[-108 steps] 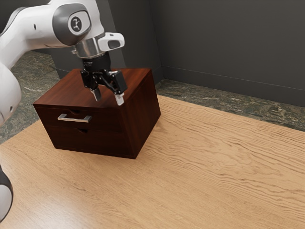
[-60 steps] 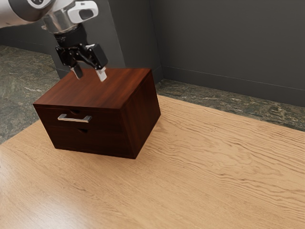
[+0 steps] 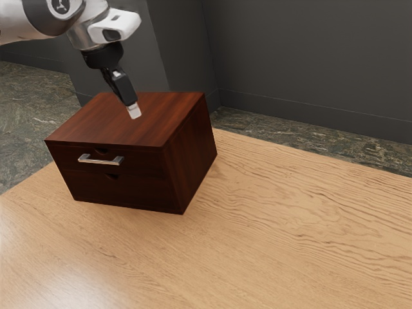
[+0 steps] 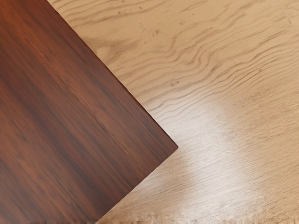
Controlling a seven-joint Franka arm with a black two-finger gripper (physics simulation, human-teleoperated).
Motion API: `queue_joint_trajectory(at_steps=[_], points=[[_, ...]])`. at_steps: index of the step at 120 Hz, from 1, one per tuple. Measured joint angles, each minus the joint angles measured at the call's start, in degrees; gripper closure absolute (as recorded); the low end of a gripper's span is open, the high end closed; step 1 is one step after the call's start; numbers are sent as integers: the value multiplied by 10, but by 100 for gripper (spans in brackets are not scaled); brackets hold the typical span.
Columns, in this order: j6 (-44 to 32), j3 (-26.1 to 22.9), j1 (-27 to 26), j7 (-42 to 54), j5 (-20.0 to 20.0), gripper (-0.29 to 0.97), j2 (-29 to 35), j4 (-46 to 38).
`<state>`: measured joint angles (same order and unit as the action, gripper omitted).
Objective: Pull the drawer handle with one arm to open the drawer
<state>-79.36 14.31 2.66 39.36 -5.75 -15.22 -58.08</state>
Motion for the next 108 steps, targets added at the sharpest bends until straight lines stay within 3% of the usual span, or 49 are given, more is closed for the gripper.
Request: queue_joint_trajectory(at_steps=[20,28,37,55,108], points=[[12,8,3,121,19,0,6,-28],[12,10,0,163,28,0,35,-83],[-5,13,-1,205,37,0,88,-165],[-42,23,9,285,45,0,126,-247],[-156,38,10,466,59,0,205,-415]])
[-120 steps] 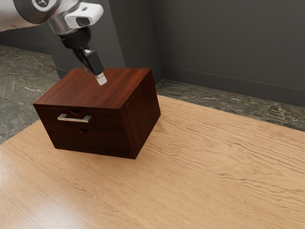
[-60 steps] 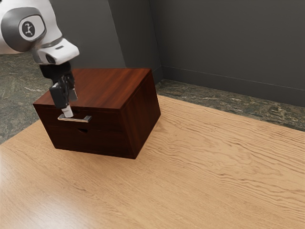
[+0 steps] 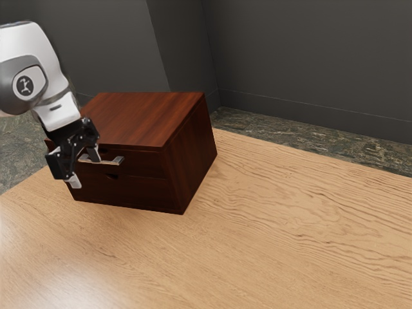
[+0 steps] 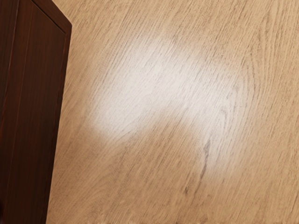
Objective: Pull the drawer handle with one arm to open the drawer
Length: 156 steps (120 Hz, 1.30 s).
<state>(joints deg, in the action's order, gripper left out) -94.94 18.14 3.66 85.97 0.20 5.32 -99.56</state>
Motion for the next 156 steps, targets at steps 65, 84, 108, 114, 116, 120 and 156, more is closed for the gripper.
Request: queue_joint_trajectory(at_steps=[65,84,108,114,116,120,156], points=[[-101,8,6,112,0,15,-12,-23],[-134,7,5,127,1,27,-10,-40],[-160,7,5,138,2,32,-11,-43],[-164,7,5,140,2,33,-11,-44],[-165,7,5,141,2,33,-11,-45],[-168,7,5,142,2,33,-11,-47],[-184,15,12,148,2,34,-11,-56]])
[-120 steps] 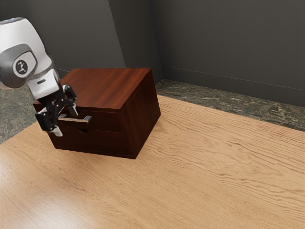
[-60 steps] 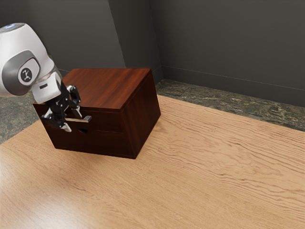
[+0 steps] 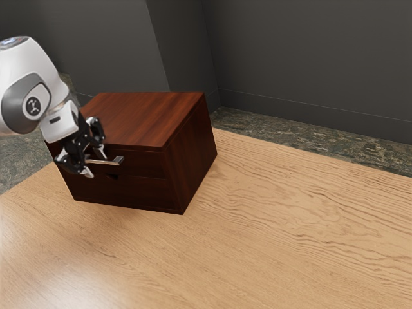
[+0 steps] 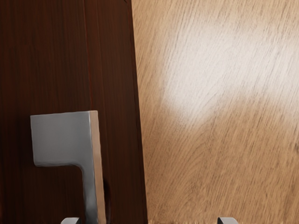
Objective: Pull the drawer handle with one arm to open the drawer
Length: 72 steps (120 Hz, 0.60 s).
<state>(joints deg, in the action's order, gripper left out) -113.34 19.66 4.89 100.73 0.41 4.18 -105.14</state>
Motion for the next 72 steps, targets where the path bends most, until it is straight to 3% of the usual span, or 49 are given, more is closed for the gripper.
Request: queue_joint_trajectory(at_steps=[72], points=[[-13,1,-1,-6,1,35,35,-53]])
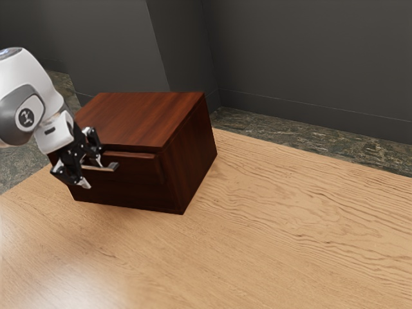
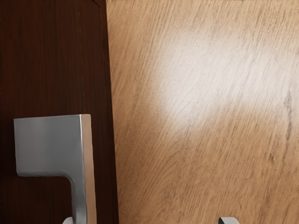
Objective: Pull the drawer handle with one arm to open the drawer
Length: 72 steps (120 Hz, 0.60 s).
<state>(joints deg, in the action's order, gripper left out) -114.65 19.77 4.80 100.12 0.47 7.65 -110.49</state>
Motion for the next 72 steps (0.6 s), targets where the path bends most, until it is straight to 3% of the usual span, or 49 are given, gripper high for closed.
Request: queue_joint_trajectory(at_steps=[72], points=[[-13,0,0,-22,35,37,93,-87]])
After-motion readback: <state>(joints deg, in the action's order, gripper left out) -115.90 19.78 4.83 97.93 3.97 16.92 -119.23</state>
